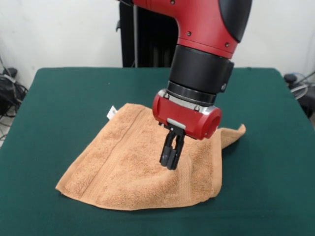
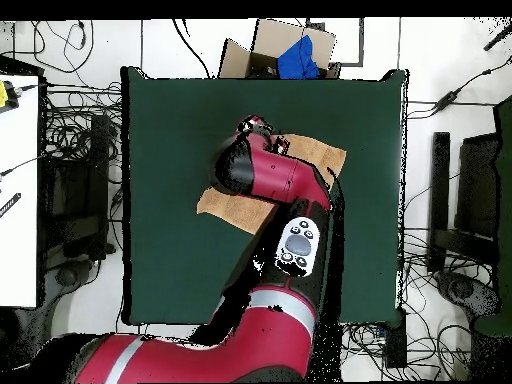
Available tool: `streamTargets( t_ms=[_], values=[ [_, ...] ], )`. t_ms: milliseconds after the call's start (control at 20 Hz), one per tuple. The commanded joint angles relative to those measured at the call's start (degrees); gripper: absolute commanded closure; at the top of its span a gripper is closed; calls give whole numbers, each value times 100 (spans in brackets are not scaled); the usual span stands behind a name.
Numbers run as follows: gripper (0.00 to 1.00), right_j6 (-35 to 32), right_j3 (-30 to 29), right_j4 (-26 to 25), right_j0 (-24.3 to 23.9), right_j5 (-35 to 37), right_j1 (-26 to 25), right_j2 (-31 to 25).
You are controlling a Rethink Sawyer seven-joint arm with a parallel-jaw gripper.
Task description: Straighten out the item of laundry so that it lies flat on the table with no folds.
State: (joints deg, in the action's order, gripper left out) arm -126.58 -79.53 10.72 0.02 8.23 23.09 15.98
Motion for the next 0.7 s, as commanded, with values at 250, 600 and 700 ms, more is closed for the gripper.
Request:
streamTargets(
  t_ms=[250, 600, 700],
  values=[
    [100, -323, -464, -302, 3, 145, -70, -813],
    [100, -285, -439, -308, -12, 203, -41, -833],
    [100, -253, -441, -327, -34, 230, -20, -842]
  ],
)
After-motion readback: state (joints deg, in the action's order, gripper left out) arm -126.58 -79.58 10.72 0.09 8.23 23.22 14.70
